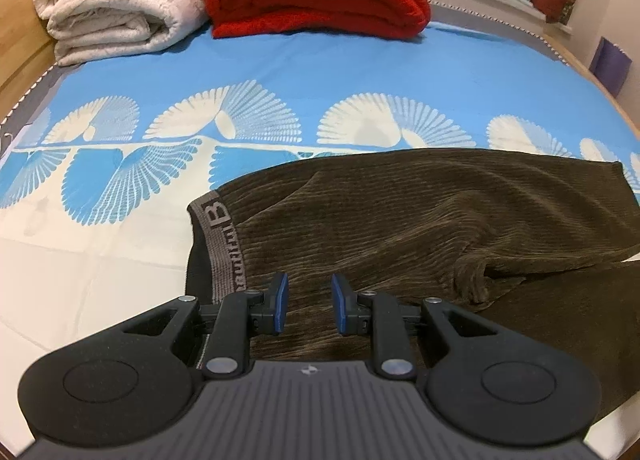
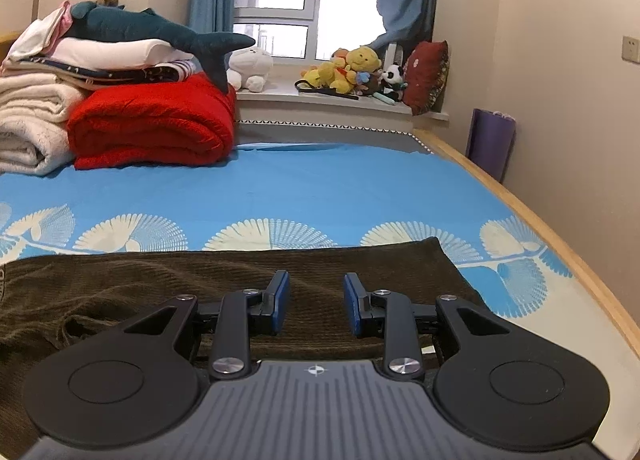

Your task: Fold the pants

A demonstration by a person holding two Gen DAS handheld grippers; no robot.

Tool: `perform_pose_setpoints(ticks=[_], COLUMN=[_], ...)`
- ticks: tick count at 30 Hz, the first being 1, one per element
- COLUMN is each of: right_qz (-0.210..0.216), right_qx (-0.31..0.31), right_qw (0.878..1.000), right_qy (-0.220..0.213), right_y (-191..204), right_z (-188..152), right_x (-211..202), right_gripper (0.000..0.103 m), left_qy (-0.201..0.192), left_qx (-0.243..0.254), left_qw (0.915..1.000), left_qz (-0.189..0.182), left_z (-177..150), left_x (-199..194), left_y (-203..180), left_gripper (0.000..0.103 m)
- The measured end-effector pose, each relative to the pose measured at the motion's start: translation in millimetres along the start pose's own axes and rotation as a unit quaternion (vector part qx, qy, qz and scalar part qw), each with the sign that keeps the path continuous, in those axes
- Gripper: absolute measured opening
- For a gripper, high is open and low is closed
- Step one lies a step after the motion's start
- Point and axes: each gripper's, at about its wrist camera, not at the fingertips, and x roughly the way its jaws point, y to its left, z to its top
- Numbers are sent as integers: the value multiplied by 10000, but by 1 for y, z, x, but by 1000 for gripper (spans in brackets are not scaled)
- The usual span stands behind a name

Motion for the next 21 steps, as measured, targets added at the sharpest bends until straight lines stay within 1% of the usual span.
perform_pose_setpoints(ticks=[1, 2, 3, 4, 5, 6, 9, 11, 12, 13, 15, 16, 17, 18, 21], right_qz=[18, 38, 47, 61, 80, 91, 176, 243, 275, 302, 369, 380, 371, 370, 407], right_qx=[55, 120, 182, 232, 267, 306, 415, 418, 380, 320, 170, 101, 22, -36, -63], right_qw=[10000, 9999, 9998, 9997, 9996, 9995, 9989, 9987, 9986, 9987, 9988, 9988, 9988, 9989, 9988], right_qy=[3, 7, 13, 14, 6, -23, -132, -189, -226, -251, -281, -299, -304, -293, -269], right_y=[-1, -2, -3, -4, -4, -4, -6, -5, -4, -3, 0, 0, 1, 2, -1], right_z=[0, 1, 1, 2, 2, 3, 5, 5, 5, 5, 5, 5, 5, 4, 4], right_x=[-1, -1, -1, -2, -2, -3, -7, -9, -10, -11, -11, -11, -10, -9, -6], right_gripper=[31, 31, 31, 31, 31, 31, 31, 31, 31, 31, 31, 31, 31, 31, 31], left_qy=[-31, -133, -349, -561, -766, -864, -790, -716, -751, -875, -1204, -1265, -1237, -1095, -786], left_qx=[-13, -97, -235, -295, -316, -460, -1163, -1415, -1472, -1463, -1301, -1282, -1318, -1365, -1270], left_qw=[10000, 9999, 9991, 9980, 9965, 9952, 9892, 9863, 9854, 9847, 9840, 9834, 9832, 9838, 9880], left_qz=[-2, 16, 45, 51, 65, 9, -412, -453, -414, -352, -197, -198, -269, -379, -401], left_z=[-1, -1, -1, -1, 1, 4, 28, 45, 53, 59, 67, 68, 68, 67, 67], left_x=[-1, -5, -11, -18, -26, -30, -29, -20, -16, -12, -2, 6, 18, 36, 80], left_y=[0, 2, 5, 8, 12, 20, 51, 67, 72, 76, 82, 87, 92, 98, 105], left_gripper=[26, 23, 17, 1, 0, 0, 0, 0, 0, 0, 0, 0, 1, 1, 2])
